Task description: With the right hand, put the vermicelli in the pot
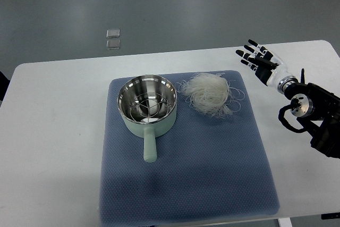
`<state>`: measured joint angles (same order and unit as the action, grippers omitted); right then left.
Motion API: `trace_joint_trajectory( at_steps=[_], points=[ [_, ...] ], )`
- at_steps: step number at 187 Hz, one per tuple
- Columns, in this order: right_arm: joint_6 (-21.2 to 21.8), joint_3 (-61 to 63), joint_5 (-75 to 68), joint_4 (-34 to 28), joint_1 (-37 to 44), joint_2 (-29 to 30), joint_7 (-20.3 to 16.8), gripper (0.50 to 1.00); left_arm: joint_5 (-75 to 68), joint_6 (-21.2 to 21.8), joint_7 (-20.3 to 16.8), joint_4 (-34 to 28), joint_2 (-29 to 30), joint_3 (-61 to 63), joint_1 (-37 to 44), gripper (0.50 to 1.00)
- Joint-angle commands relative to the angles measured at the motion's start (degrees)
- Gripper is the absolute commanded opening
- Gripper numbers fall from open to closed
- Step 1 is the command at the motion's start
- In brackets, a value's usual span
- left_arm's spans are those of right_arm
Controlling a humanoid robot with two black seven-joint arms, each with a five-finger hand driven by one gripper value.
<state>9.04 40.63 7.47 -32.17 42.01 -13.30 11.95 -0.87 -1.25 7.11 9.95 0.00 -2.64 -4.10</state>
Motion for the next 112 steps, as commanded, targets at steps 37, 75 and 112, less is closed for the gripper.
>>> trace_joint_trajectory(
  at_steps=[37, 75, 112],
  points=[
    [0.0, -0.1, 0.3, 0.0, -0.1, 0.0, 0.0, 0.928, 0.0, 0.0, 0.0, 0.1, 0.0, 0.0, 0.1, 1.000],
    [0.6, -1.1, 1.2, 0.0, 0.2, -0.6, -0.1, 0.928, 0.0, 0.0, 0.0, 0.1, 0.0, 0.0, 0.0, 1.000],
    [6.3, -1.3, 15.0, -0.3, 2.5, -3.1, 0.0, 0.926, 0.0, 0.0, 0.0, 0.0, 0.0, 0.1, 0.0, 1.000]
  ],
)
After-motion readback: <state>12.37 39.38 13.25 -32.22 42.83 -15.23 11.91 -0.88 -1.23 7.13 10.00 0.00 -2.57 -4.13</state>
